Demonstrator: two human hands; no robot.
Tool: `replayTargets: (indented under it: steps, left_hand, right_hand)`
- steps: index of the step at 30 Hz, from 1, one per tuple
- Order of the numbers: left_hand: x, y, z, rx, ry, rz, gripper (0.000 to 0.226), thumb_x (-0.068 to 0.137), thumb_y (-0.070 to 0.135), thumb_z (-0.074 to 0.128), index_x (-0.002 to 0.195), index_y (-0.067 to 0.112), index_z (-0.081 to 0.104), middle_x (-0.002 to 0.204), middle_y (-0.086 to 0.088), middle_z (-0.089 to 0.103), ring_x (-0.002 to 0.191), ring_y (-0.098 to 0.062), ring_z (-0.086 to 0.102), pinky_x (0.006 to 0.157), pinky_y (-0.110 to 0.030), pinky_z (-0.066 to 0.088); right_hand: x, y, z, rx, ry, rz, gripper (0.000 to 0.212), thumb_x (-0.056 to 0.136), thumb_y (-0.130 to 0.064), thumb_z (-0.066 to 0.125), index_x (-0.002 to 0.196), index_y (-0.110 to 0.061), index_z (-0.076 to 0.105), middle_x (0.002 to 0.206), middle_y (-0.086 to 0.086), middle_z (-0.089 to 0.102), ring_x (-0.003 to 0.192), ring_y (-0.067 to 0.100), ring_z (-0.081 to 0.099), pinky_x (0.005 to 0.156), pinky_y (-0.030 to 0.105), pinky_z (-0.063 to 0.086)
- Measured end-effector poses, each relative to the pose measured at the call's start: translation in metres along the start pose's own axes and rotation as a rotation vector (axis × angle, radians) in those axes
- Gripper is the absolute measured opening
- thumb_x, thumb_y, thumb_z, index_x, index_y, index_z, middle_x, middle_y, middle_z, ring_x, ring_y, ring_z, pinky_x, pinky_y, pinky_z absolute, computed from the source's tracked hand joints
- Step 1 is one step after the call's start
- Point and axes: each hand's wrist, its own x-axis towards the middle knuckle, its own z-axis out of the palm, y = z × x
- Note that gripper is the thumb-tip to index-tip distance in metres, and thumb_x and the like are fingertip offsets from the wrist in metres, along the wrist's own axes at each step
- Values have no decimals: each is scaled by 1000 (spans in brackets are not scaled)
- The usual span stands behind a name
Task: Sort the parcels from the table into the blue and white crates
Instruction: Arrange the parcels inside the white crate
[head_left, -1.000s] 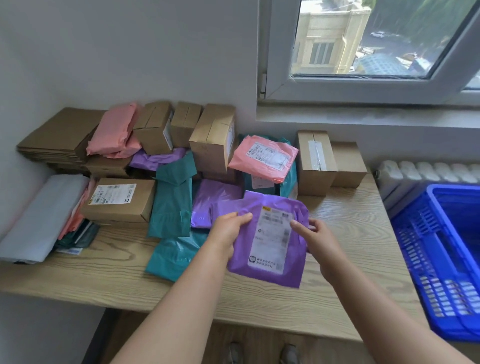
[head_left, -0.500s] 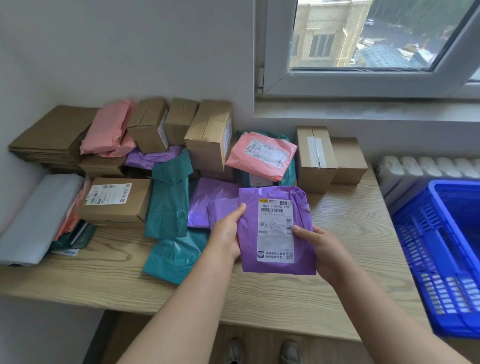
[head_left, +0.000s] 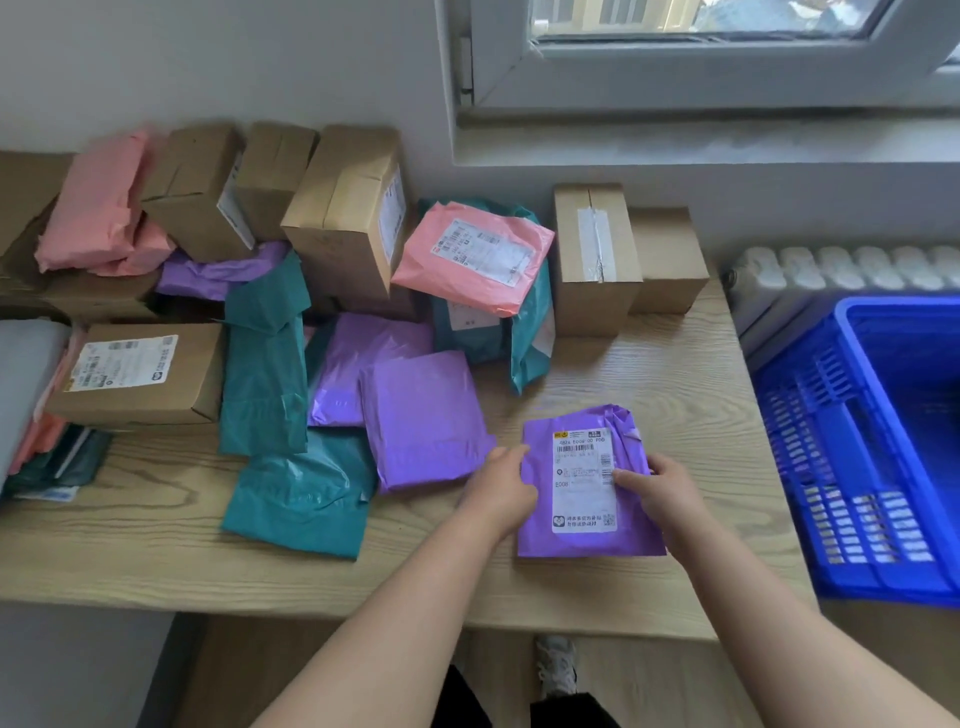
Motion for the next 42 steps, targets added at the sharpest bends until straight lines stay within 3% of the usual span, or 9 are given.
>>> replayTargets:
  steps: [6,10,15,22,26,29,35,38,42]
  left_hand:
    - [8,-6,42,647,-199,229,67,98,26,52,157,25,22,167,-4,2,154,-22,6,123,-38,13]
    - [15,-11,54,772,-242,241,71,99,23,50,159,23,12,167,-6,-9,154,-23,-3,124,-42,9]
    - [21,-11,52,847,-216,278,72,99,13,47,159,23,10,167,-5,-10,154,-22,-4,124,-44,6]
    - [10,-35,21,681,78,177,74,97,12,43,159,21,3,167,0,0,154,-21,3,124,-40,3]
    - [5,-68,-26,544,343,-59,72,98,13,42,159,18,4,167,-4,0,154,-21,2,123,-36,1]
    - [2,-89,-53,356,474,-254,72,98,19,49,158,12,11,161,-14,20,148,-29,21,119,-37,18]
    - [-5,-122,-71,-78,231,-326,75,97,22,50,159,27,8,150,-10,45,130,-34,48,108,-41,40]
    - [-10,-121,-73,-288,236,-290,78,93,18,53,158,34,13,149,-5,48,126,-29,53,106,-39,44]
    - [-14,-116,-82,-521,311,-234,70,89,11,63,151,28,37,145,-4,50,128,-23,51,108,-33,41]
  right_hand:
    - [4,16,-6,-712,33,-214,84,82,-18,75,152,-18,29,141,10,43,129,28,46,102,39,43]
    - [2,28,-5,-1089,-55,-292,77,87,-29,66,153,-31,27,156,5,27,138,24,34,107,33,37]
    - [3,30,-3,-1161,-54,-284,76,87,-35,67,152,-30,29,155,7,27,140,26,29,111,33,34]
    - [2,7,17,-1023,116,-347,44,94,-22,55,138,-16,54,145,11,44,135,31,34,109,39,33]
    - [-1,-24,62,-888,-86,-402,36,97,-18,51,133,-16,59,138,9,53,131,27,44,99,36,41]
    - [-2,-41,102,-771,-187,-355,40,99,-21,50,139,-14,53,139,13,55,129,29,49,101,32,38]
    - [-13,-50,155,-658,-309,-180,51,97,-17,50,147,-20,40,133,10,58,115,31,57,94,34,46]
    - [-18,-52,158,-605,-369,-150,60,90,-6,48,147,-25,40,100,7,60,77,24,58,66,30,45]
    - [-28,-61,143,-547,-417,-222,75,80,4,59,145,-32,43,109,6,53,75,23,59,62,23,43]
